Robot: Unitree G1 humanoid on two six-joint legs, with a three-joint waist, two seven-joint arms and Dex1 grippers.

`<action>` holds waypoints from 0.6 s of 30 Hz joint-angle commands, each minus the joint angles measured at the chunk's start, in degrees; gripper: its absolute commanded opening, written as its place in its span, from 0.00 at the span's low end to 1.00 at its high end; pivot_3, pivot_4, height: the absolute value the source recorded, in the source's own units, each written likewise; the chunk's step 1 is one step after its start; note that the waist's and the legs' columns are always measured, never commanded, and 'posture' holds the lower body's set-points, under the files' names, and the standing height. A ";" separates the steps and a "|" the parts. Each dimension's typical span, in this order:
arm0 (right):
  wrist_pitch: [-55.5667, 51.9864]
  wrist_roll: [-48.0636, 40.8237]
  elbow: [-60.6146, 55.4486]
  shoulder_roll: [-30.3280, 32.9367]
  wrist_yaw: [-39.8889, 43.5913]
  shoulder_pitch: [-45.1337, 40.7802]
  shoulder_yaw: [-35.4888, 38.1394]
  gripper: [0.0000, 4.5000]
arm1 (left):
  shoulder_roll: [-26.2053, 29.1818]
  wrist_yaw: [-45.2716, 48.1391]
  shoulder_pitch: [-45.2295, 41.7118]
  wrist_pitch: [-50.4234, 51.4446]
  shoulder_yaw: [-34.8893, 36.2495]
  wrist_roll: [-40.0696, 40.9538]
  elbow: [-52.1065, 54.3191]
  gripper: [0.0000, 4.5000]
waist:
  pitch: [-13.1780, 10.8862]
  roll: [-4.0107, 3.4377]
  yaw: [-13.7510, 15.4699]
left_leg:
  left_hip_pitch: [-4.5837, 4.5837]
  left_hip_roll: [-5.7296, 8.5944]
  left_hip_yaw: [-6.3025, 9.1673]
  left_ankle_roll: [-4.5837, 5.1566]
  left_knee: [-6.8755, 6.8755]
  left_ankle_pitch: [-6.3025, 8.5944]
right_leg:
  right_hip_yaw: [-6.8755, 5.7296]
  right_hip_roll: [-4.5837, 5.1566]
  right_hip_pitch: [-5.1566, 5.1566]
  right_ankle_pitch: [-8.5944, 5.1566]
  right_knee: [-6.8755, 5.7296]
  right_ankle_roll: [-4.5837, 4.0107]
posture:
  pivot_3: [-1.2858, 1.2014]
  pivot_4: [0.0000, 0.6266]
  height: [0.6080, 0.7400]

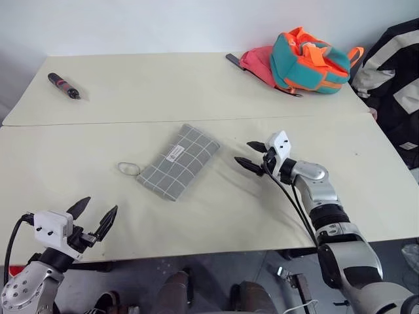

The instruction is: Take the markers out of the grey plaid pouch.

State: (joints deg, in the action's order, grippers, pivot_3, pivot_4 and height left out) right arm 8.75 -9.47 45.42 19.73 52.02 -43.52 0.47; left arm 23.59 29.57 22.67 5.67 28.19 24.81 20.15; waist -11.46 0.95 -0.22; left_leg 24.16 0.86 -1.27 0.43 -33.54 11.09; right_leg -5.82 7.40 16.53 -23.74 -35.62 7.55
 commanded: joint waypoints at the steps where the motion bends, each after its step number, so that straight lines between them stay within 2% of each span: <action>1: 0.47 -0.42 -2.39 0.73 -0.02 -0.41 0.87 0.80 | 0.27 0.23 0.42 -0.75 0.54 0.39 1.73 0.85 | 0.00 0.00 0.00 | 0.00 0.00 0.00 0.00 0.00 0.00 | 0.00 0.00 0.00 0.00 0.00 0.00 | 0.52 0.24 1.00; 11: -0.72 -0.82 -3.80 -1.75 -1.29 -1.89 0.39 0.80 | -0.20 -1.12 -0.70 1.19 -0.70 1.08 2.73 0.85 | 0.00 0.00 -0.01 | 0.00 0.00 0.00 0.00 0.00 0.00 | 0.00 -0.01 0.00 0.00 0.00 0.00 | 0.52 0.24 1.00; 13: -1.72 -1.91 -5.39 -5.17 -1.82 -2.81 -0.05 0.80 | -0.64 -1.76 -1.49 5.15 -2.14 4.60 5.35 0.85 | 0.00 0.00 -0.05 | 0.00 -0.01 0.01 0.00 0.01 0.00 | 0.00 -0.01 0.01 0.00 -0.01 0.00 | 0.52 0.24 1.00; 16: -2.64 -1.95 -6.39 -8.27 -3.19 -3.85 -0.41 0.67 | -0.90 -2.92 -2.74 7.56 -3.36 5.87 7.54 0.86 | 0.00 0.00 -0.26 | -0.01 -0.04 0.02 -0.02 0.03 0.00 | 0.02 -0.04 0.03 0.00 -0.07 -0.01 | 0.52 0.24 1.00; 18: -2.38 -1.14 -6.40 -8.95 -4.04 -4.05 -0.58 0.53 | -1.02 -4.00 -3.53 8.65 -2.70 6.77 7.97 0.86 | 0.00 0.00 -0.24 | -0.01 -0.04 0.02 -0.04 0.03 -0.01 | 0.02 -0.07 0.05 0.01 -0.23 -0.02 | 0.52 0.24 1.00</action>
State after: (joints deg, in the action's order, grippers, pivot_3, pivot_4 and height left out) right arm 6.05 -10.47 41.74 10.40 48.95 -46.59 -0.40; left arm 22.63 26.71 18.80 13.79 23.93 29.80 26.25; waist -11.46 0.95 -0.47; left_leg 24.16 0.82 -1.25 0.39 -33.51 11.08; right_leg -5.80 7.32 16.57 -23.73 -35.88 7.52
